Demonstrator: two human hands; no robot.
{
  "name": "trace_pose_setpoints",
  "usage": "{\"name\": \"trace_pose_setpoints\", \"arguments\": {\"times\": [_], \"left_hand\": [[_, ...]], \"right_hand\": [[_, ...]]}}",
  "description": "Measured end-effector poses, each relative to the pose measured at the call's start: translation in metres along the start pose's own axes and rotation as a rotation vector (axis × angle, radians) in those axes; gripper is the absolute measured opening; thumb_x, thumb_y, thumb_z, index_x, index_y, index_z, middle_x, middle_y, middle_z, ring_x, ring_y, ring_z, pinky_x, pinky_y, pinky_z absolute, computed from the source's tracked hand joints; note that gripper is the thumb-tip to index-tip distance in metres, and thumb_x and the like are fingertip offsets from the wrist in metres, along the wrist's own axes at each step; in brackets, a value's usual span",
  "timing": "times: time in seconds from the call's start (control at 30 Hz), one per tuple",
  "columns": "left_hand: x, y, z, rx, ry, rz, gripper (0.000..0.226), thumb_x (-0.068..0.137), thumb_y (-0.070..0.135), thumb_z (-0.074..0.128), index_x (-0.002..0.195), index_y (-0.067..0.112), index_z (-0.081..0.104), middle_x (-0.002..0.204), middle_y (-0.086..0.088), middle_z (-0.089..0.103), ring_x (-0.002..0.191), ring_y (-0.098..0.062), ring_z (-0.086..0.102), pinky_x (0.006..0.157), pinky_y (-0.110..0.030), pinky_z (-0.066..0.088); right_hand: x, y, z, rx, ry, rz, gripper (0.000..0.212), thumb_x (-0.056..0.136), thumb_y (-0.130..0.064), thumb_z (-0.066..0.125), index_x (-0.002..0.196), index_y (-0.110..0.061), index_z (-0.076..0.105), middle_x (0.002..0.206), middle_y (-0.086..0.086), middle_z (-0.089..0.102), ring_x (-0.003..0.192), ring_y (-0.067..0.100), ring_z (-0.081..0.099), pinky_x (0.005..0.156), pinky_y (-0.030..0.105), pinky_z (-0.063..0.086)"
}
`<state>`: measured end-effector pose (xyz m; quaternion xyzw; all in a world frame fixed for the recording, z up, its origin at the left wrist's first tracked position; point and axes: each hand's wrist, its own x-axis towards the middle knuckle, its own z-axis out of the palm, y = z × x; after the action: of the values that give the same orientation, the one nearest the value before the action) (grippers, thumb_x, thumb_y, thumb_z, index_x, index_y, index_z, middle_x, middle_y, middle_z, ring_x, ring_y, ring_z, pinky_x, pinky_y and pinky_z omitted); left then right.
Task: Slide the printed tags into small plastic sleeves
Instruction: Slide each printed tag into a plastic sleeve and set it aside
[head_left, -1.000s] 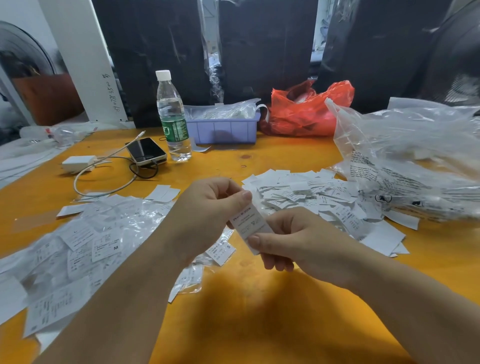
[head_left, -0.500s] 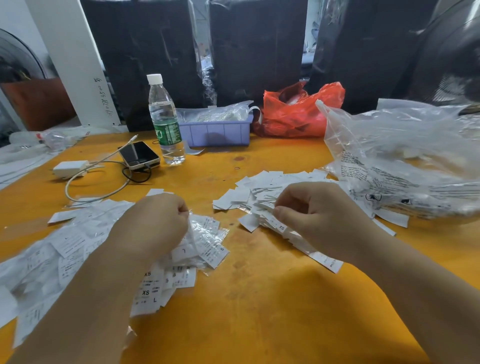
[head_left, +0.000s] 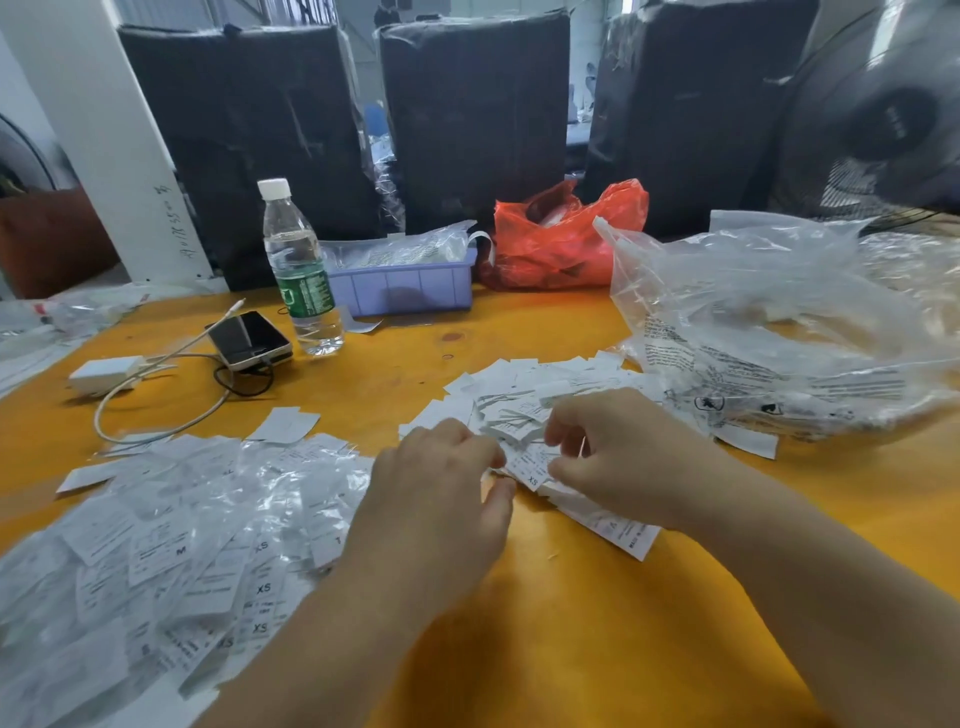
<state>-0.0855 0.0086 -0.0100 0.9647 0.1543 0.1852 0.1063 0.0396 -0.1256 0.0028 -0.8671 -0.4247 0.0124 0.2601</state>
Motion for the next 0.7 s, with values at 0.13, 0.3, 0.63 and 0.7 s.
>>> {"name": "trace_pose_setpoints", "arguments": {"times": [0.13, 0.3, 0.63, 0.7], "left_hand": [[0.016, 0.012, 0.009, -0.032, -0.052, 0.006, 0.032, 0.096, 0.046, 0.045, 0.123, 0.035, 0.057, 0.120, 0.013, 0.053, 0.113, -0.011, 0.044, 0.095, -0.032, 0.037], [0.049, 0.040, 0.019, 0.097, -0.123, 0.018, 0.039, 0.094, 0.048, 0.046, 0.128, 0.030, 0.053, 0.115, 0.004, 0.056, 0.109, -0.019, 0.050, 0.089, -0.036, 0.044], [0.076, 0.058, 0.016, 0.206, -0.187, -0.002, 0.019, 0.092, 0.030, 0.044, 0.086, 0.027, 0.062, 0.086, 0.007, 0.060, 0.080, -0.017, 0.057, 0.060, -0.028, 0.042], [0.076, 0.062, 0.016, 0.231, -0.132, 0.021, 0.020, 0.092, 0.029, 0.043, 0.080, 0.024, 0.058, 0.080, 0.006, 0.057, 0.073, -0.014, 0.053, 0.055, -0.029, 0.036]], "right_hand": [[0.002, 0.001, -0.004, 0.054, 0.042, -0.025, 0.014, 0.086, -0.022, 0.062, 0.099, -0.024, 0.067, 0.083, -0.014, 0.059, 0.080, 0.006, 0.058, 0.074, 0.032, 0.053], [0.005, 0.009, -0.016, 0.050, 0.158, -0.048, 0.015, 0.086, -0.019, 0.060, 0.099, -0.021, 0.069, 0.085, -0.009, 0.062, 0.082, 0.009, 0.058, 0.075, 0.031, 0.052], [-0.006, 0.046, -0.072, -0.131, 0.297, 0.064, 0.022, 0.089, -0.010, 0.050, 0.098, -0.013, 0.070, 0.092, 0.004, 0.067, 0.082, 0.018, 0.059, 0.074, 0.035, 0.053], [-0.009, 0.058, -0.081, -0.190, 0.311, 0.100, 0.022, 0.088, -0.008, 0.048, 0.093, -0.010, 0.069, 0.088, 0.006, 0.066, 0.083, 0.022, 0.059, 0.074, 0.037, 0.053]]}}
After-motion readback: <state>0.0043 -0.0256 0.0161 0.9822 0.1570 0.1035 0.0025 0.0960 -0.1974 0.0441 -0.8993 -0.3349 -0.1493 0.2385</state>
